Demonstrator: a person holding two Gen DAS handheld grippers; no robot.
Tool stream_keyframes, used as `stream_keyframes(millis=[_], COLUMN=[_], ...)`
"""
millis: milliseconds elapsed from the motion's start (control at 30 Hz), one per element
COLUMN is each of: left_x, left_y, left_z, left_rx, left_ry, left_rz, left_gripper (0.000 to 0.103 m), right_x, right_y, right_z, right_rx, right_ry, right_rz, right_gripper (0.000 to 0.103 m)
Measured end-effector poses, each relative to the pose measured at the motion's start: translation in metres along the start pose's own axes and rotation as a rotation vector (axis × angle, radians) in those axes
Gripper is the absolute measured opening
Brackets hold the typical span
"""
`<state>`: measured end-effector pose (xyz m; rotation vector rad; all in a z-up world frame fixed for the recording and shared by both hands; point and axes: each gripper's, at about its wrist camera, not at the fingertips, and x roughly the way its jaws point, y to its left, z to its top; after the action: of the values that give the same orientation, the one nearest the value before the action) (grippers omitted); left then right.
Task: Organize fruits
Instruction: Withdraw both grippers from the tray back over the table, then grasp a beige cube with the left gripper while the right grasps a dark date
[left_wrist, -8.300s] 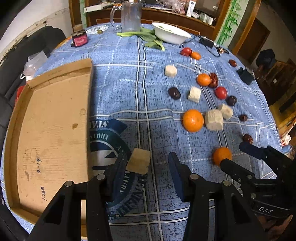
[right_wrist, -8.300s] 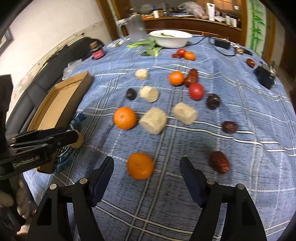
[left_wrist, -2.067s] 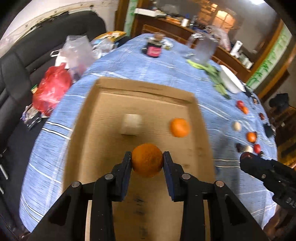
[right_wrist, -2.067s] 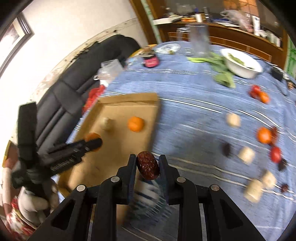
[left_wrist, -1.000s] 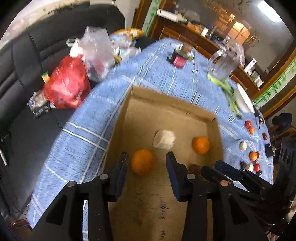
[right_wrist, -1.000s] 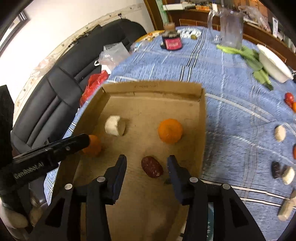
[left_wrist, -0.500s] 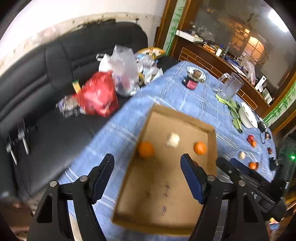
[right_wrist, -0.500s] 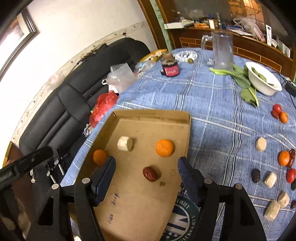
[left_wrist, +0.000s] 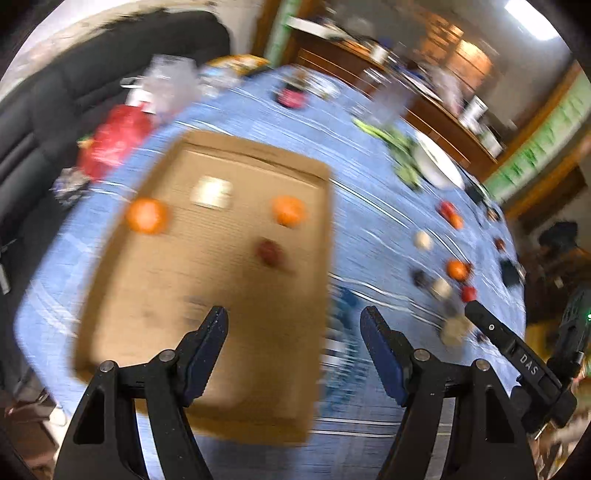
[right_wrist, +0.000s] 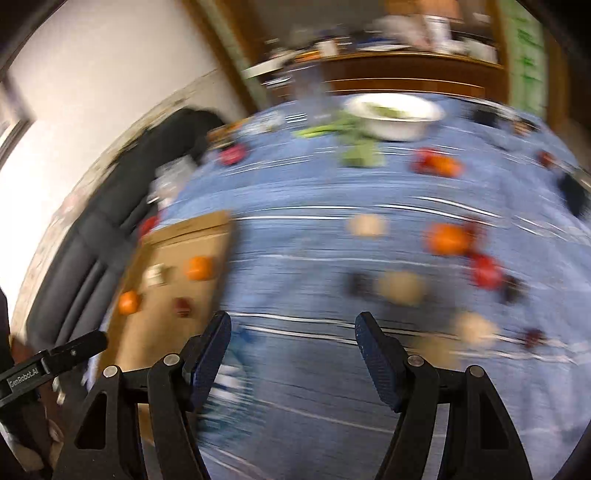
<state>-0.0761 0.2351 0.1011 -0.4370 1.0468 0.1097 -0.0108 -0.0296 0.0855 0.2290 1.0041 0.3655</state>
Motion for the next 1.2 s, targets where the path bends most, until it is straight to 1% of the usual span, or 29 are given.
stream_keyframes(millis=[33, 67, 100, 167, 233, 367, 467, 533, 567, 600, 633, 700, 733, 800, 933, 1033, 1067, 1200], left_x=[0.008, 0.014, 0.019, 0.029, 0.040, 0.058, 0.069, 0.076, 0.082, 0.086, 0.089, 0.097, 0.099, 0.106, 0.125, 0.138, 0.139, 0.143], left_y=[-0.017, -0.029, -0.045, -0.072, -0.099, -0.136, -0.162, -0.174, -0.180, -0.182, -0.186, -0.189, -0.190, -0.193, -0.197, -0.201, -0.203, -0.210], left_z=[-0.003, -0.004, -0.008, -0.015, -0.025, -0.040, -0.051, -0.057, -0.060, -0.062, -0.063, -0.063, -0.063, -0.062, -0.058, -0.056, -0.056, -0.055], left_rx=[0.028, 0.048, 0.078, 0.135, 0.188, 0.261, 0.337, 0.386, 0.417, 0.433, 0.439, 0.439, 0.441, 0.452, 0.460, 0.465, 0.471, 0.479], left_ry=[0.019, 0.028, 0.039, 0.056, 0.080, 0.116, 0.116, 0.112, 0.114, 0.122, 0.132, 0.137, 0.133, 0.131, 0.146, 0.165, 0.153, 0.144], left_rz=[-0.029, -0.046, -0.066, -0.098, -0.126, -0.154, -0.177, -0.182, -0.175, -0.170, -0.169, -0.174, -0.173, -0.176, -0.164, -0.156, -0.156, -0.153], left_gripper=[0.073, 0.073, 0.073, 0.073, 0.073, 0.073, 0.073, 0.070, 0.061, 0.051, 0.048, 0.047, 0.047, 0.047, 0.047, 0.047, 0.047, 0.047], right_x=[-0.008, -0.014, -0.023, -0.038, -0.050, -0.065, -0.068, -0.066, -0.062, -0.059, -0.055, -0.043, -0.036, -0.022, -0.001, 0.009, 0.009, 0.013], right_y=[-0.027, -0.043, -0.068, -0.101, -0.123, -0.150, -0.154, -0.155, -0.154, -0.152, -0.150, -0.145, -0.143, -0.139, -0.143, -0.146, -0.146, -0.144], right_z=[-0.004, -0.007, -0.013, -0.021, -0.027, -0.038, -0.041, -0.041, -0.038, -0.036, -0.034, -0.025, -0.022, -0.015, -0.010, -0.008, -0.007, -0.004], right_rx=[0.052, 0.084, 0.137, 0.195, 0.230, 0.255, 0.237, 0.220, 0.199, 0.181, 0.165, 0.120, 0.100, 0.062, 0.040, 0.038, 0.030, 0.010], right_ry=[-0.002, -0.003, -0.004, -0.011, -0.015, -0.018, -0.015, -0.009, -0.004, 0.001, 0.006, 0.017, 0.022, 0.038, 0.072, 0.087, 0.080, 0.080], right_rz=[-0.037, -0.056, -0.086, -0.127, -0.149, -0.153, -0.147, -0.135, -0.126, -0.120, -0.116, -0.109, -0.112, -0.130, -0.146, -0.156, -0.161, -0.177], right_gripper=[0.074, 0.074, 0.074, 0.074, 0.074, 0.074, 0.074, 0.073, 0.070, 0.063, 0.059, 0.048, 0.047, 0.047, 0.047, 0.046, 0.046, 0.046])
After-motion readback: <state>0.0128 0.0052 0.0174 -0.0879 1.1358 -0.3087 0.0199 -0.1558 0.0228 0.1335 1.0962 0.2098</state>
